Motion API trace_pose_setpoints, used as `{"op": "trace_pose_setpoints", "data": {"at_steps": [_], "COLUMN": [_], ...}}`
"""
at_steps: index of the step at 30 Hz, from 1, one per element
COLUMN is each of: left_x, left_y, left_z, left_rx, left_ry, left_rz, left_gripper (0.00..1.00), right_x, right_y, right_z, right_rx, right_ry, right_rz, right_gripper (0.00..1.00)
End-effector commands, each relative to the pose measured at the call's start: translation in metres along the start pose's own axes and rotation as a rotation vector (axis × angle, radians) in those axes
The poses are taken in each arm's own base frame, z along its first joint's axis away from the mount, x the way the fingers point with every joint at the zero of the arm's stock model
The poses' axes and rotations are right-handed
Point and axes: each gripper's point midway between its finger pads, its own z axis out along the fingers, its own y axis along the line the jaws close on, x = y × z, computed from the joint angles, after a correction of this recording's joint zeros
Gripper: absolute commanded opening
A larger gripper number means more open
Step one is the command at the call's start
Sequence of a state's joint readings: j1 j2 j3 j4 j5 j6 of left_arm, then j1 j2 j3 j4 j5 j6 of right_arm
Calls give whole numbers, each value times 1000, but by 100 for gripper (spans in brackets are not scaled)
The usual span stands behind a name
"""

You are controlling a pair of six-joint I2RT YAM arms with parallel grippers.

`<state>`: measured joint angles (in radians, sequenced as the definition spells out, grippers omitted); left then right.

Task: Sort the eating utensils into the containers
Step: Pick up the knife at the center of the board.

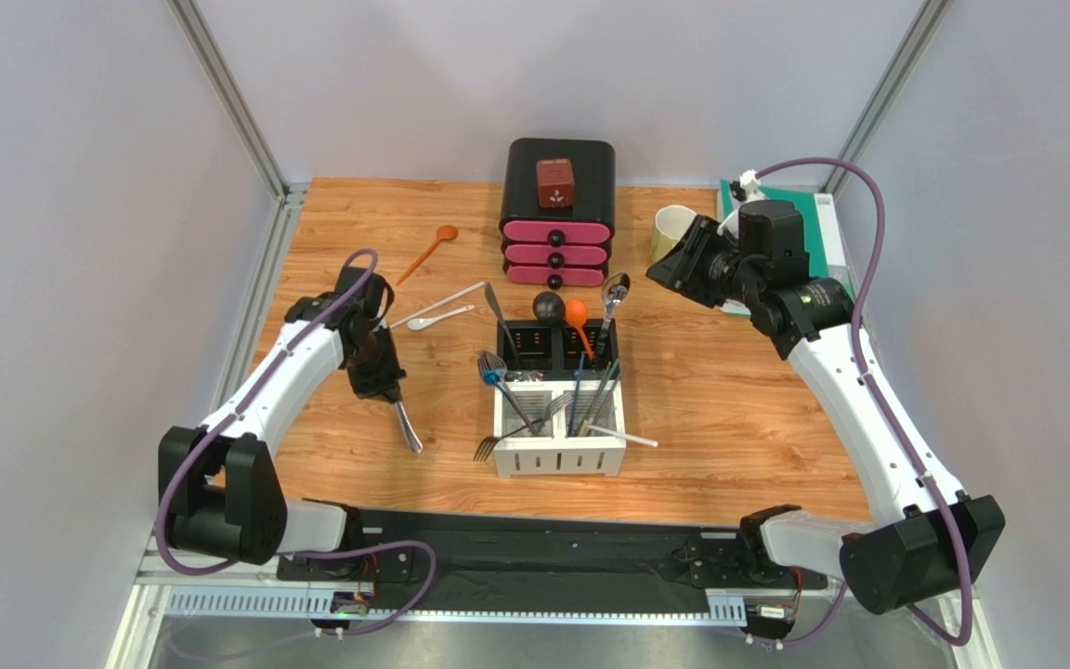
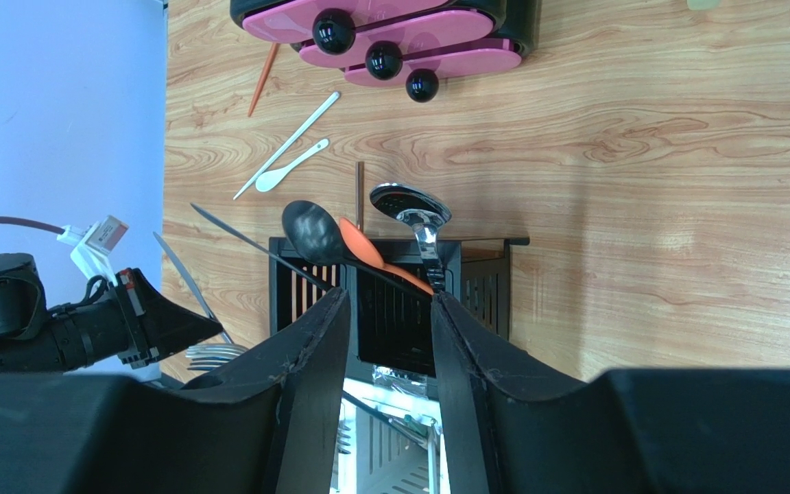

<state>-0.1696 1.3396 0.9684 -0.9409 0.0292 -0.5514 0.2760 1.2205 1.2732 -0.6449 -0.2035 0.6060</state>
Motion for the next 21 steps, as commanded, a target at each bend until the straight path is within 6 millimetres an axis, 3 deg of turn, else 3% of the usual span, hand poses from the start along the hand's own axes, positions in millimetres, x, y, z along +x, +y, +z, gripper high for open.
{"op": "trace_pose_setpoints", "data": {"at_steps": [1,7,17,21], "left_x": [-6,-13,-60,-74], "left_y": [-14,-26,-63,-91], "left_z": [-14,-39,-156,-171], "left_rx": [50,91,205,274], "left_ry": [-40,-123,-363,-402], "left_rz": [44,70,68,85], "left_gripper": [0,0,0,0], "right_x": [-10,-9,-10,-10], "right_y": [9,9,13,16], "right_z": [-1,-1,2,2], "right_rx": [-40,-38,-55,-62], "right_ry": [-33,-30,-19,-15], "right_rz": [5,11,22,21], "right_gripper": [41,41,40,40]}}
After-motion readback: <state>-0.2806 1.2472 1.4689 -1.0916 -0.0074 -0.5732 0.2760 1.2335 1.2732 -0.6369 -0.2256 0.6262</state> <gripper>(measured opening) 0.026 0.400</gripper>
